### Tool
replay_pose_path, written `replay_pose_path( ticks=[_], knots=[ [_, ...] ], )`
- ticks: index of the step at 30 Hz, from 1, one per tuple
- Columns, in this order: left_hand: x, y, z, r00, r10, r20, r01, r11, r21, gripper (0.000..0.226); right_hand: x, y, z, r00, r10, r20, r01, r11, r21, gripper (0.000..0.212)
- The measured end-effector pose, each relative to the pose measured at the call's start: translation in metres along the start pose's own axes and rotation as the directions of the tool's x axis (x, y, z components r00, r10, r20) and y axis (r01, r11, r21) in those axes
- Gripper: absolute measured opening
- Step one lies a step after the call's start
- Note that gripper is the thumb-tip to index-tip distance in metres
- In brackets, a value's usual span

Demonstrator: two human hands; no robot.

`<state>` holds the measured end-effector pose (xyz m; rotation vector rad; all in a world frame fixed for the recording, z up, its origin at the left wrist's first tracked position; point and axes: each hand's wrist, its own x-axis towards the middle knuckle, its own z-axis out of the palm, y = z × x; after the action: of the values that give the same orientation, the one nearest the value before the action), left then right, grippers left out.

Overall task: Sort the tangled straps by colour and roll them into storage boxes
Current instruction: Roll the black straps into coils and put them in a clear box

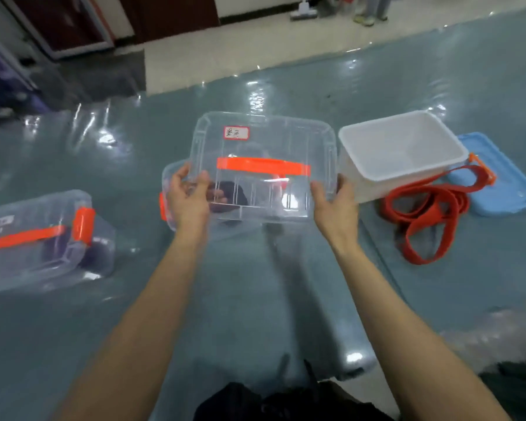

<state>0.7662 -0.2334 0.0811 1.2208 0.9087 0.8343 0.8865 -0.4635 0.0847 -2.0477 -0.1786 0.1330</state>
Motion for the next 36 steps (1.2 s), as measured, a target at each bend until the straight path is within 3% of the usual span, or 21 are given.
replay_pose_path(
  ticks=[2, 4, 8, 13, 18, 22, 25, 27, 28, 30, 31, 34, 36],
  knots=[
    [0.008, -0.005, -0.024, 0.991, 0.034, -0.133, -0.028, 0.998, 0.052, 0.037, 0.006, -0.019, 0.029, 0.995, -0.003, 0.102, -0.001, 0.999, 0.04, 0.033],
    [0.016, -0.009, -0.043, 0.974, 0.098, -0.207, -0.049, 0.972, 0.231, 0.039, 0.016, -0.04, 0.053, 0.983, -0.078, 0.166, 0.076, 0.997, 0.02, 0.034],
    [0.037, -0.019, -0.067, 0.966, 0.134, -0.22, 0.01, 0.834, 0.551, 0.056, 0.045, -0.061, 0.097, 0.951, -0.164, 0.26, 0.195, 0.976, -0.1, 0.038],
    [0.045, -0.045, -0.076, 0.992, 0.048, -0.116, 0.044, 0.731, 0.68, 0.046, 0.063, -0.035, 0.127, 0.933, -0.081, 0.351, 0.196, 0.932, -0.305, 0.035],
    [0.04, -0.062, -0.077, 0.992, 0.057, -0.116, 0.036, 0.74, 0.671, 0.05, 0.058, -0.005, 0.129, 0.924, -0.075, 0.376, 0.202, 0.929, -0.309, 0.05],
    [0.037, -0.068, -0.077, 0.988, 0.02, -0.156, 0.07, 0.832, 0.551, 0.068, 0.051, 0.002, 0.131, 0.941, -0.05, 0.334, 0.11, 0.98, -0.163, 0.064],
    [0.046, -0.073, -0.081, 0.925, -0.238, -0.297, 0.331, 0.887, 0.321, 0.086, 0.065, 0.006, 0.133, 0.936, 0.181, 0.301, -0.19, 0.982, -0.001, 0.088],
    [0.047, -0.077, -0.085, 0.917, -0.266, -0.297, 0.341, 0.909, 0.24, 0.059, 0.075, 0.01, 0.129, 0.897, 0.338, 0.285, -0.374, 0.924, 0.081, 0.093],
    [0.046, -0.078, -0.085, 0.929, -0.224, -0.295, 0.301, 0.921, 0.249, 0.047, 0.076, 0.012, 0.127, 0.899, 0.332, 0.286, -0.366, 0.928, 0.073, 0.08],
    [0.042, -0.076, -0.083, 0.943, -0.088, -0.322, 0.193, 0.93, 0.312, 0.041, 0.073, 0.016, 0.125, 0.957, 0.174, 0.233, -0.189, 0.981, 0.043, 0.047],
    [0.04, -0.075, -0.081, 0.94, -0.01, -0.341, 0.142, 0.921, 0.364, 0.043, 0.069, 0.016, 0.124, 0.977, 0.086, 0.193, -0.093, 0.995, 0.029, 0.04],
    [0.035, -0.07, -0.074, 0.923, 0.111, -0.368, 0.085, 0.874, 0.478, 0.041, 0.061, 0.011, 0.122, 0.98, -0.153, 0.125, 0.16, 0.986, -0.043, 0.03],
    [0.033, -0.069, -0.074, 0.917, 0.154, -0.367, 0.071, 0.844, 0.532, 0.039, 0.058, 0.01, 0.121, 0.963, -0.232, 0.138, 0.247, 0.963, -0.108, 0.029]
  ],
)
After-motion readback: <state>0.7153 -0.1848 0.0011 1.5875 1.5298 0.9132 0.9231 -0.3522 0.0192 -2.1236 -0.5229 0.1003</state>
